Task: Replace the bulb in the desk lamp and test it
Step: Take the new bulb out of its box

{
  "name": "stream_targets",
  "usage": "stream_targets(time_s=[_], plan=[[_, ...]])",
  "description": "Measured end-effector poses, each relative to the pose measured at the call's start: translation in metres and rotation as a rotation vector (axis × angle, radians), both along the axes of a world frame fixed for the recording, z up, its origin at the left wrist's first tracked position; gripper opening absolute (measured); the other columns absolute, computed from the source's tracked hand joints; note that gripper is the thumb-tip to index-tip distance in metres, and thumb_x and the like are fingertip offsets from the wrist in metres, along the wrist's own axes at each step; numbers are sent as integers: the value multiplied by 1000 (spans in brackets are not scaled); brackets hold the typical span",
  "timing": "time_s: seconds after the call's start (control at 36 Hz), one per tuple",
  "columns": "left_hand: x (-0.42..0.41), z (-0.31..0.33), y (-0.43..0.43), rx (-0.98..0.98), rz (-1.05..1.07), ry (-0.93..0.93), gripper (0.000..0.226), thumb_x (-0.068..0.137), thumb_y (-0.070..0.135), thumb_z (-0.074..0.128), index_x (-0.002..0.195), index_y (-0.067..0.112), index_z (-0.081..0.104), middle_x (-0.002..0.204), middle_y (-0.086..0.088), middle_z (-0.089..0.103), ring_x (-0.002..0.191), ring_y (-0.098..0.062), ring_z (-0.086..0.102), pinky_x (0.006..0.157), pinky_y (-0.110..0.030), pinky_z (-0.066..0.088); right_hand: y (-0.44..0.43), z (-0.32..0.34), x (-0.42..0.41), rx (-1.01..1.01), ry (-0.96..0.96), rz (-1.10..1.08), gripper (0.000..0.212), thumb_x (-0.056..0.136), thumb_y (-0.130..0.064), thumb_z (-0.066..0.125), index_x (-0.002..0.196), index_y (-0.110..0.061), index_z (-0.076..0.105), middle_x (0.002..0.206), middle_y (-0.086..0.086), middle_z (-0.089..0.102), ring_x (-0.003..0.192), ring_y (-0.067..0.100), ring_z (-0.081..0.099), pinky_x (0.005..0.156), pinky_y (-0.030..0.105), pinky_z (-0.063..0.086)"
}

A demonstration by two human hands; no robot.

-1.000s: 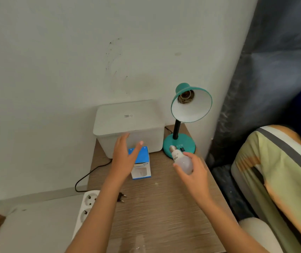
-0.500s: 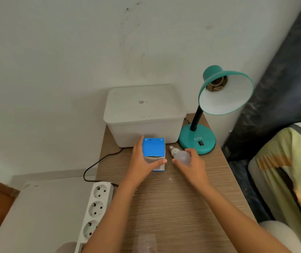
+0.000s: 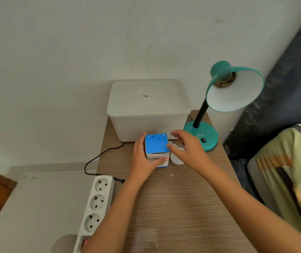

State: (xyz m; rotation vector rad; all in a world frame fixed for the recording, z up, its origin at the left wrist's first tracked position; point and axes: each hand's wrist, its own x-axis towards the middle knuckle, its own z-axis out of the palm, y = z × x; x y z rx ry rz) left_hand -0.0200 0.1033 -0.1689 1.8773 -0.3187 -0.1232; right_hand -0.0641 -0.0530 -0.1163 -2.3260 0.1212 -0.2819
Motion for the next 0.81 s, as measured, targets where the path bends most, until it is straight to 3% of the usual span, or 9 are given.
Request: stream_targets(time_s=[0.17,0.28,0.44,0.56,0.67,0.75,0.81], plan=[[2,-2,5,25,-75,21,103,62,24,87,143,22,23,131,5,35,112,-4,42,78,-2,41,5,17,24,-237,83,335,50,81,-24,67,125,-10,51,124,7,55,111,16,51,99,30,43],[2,0,7,34,-112,43,101,66,25,84,144,25,21,129,11,31,115,-4,39,89,-13,41,3,26,32,-350,161,434,57,79,-28,68,130,-10,48,128,7,53,117,18,48,94,21,36],[2,0,8,54,-137,57,101,69,24,82,145,24,16,137,6,29,119,-6,37,90,-16,41,5,31,39,-489,242,518,58,82,-30,64,134,-9,46,134,9,49,119,24,48,101,36,41],[3,2,8,49,-153,67,102,68,25,83,146,24,16,141,2,29,124,-11,38,100,-29,42,3,29,35,-544,175,543,53,86,-30,59,131,-5,50,134,14,54,123,28,50,102,39,42],[3,3,9,52,-155,50,101,69,23,82,146,22,16,141,1,29,119,-7,39,92,-16,39,1,24,26,-585,27,565,46,89,-31,55,127,-4,55,136,14,54,130,21,47,106,34,40],[1,3,10,62,-162,54,101,73,27,79,148,26,12,140,7,27,121,-2,33,87,-7,36,0,18,20,-499,-68,520,35,90,-25,50,113,-2,64,114,17,68,110,23,63,88,40,53],[-1,2,12,73,-160,53,103,74,31,78,148,29,7,143,8,24,124,-1,30,93,-12,34,-1,19,20,-366,-135,409,31,91,-22,49,112,-6,66,107,12,72,95,20,68,82,36,56]])
